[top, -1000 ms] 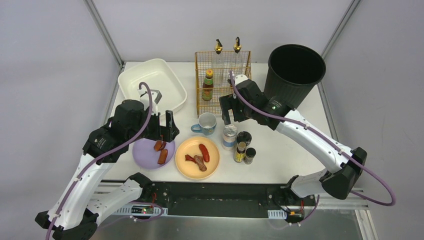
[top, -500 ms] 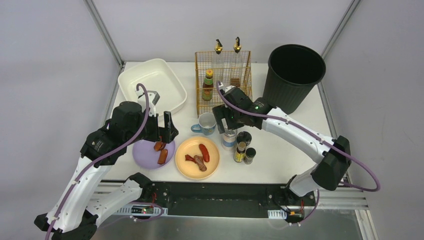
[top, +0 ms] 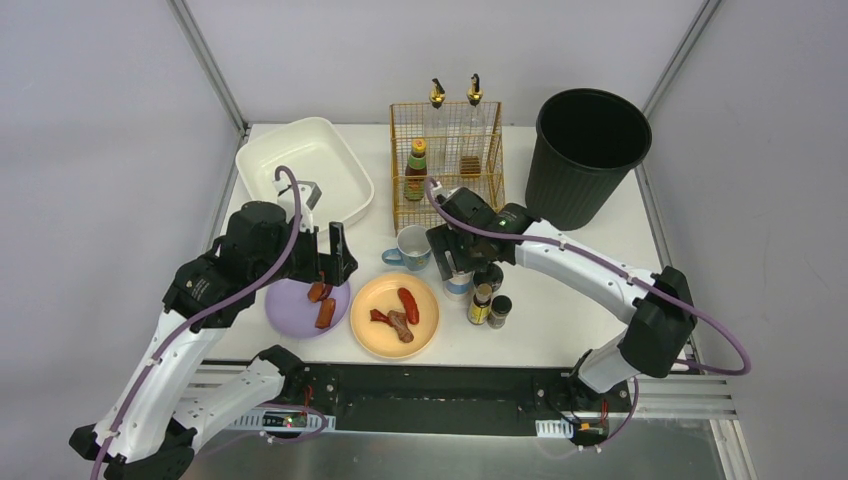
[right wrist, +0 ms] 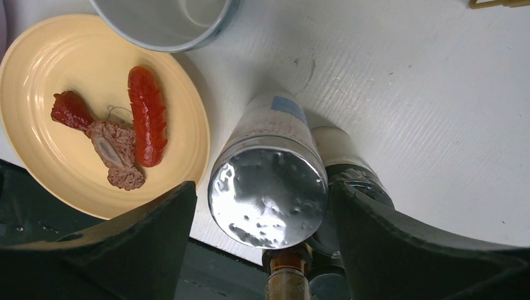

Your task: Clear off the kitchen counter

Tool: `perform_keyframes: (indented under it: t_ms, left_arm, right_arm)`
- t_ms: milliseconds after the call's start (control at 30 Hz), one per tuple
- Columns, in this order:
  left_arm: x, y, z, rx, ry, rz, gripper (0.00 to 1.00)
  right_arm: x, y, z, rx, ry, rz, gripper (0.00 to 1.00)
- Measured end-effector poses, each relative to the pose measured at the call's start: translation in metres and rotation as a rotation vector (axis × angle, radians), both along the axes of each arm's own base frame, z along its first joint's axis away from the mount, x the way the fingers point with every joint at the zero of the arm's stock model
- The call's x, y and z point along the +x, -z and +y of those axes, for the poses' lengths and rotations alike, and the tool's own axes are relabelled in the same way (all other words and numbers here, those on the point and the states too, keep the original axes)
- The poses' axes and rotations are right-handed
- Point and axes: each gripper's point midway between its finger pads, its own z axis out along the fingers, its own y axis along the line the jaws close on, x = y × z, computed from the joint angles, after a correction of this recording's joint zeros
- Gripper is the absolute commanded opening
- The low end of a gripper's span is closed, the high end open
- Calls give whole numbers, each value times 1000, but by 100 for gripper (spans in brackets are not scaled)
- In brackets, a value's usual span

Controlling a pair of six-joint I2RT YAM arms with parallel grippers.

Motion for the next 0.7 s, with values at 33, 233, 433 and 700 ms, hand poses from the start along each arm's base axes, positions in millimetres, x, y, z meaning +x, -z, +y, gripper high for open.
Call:
perform_keyframes:
  t_ms: [33, 233, 433, 700]
  left_arm:
    - [0, 0, 0, 1, 0, 1, 100]
    - [1, 2, -1, 5, 0, 9, 100]
    - [2, 2, -1, 6, 0, 10, 99]
    - [2, 3, -1, 8, 0, 12, 100]
  right_arm:
    - [-1, 1, 1, -3, -1, 3, 78]
    - [-2, 6, 2, -19, -9, 6, 60]
    - [-4, 6, 4, -34, -16, -12, 43]
    - [-7, -2, 5, -58, -29, -39, 37]
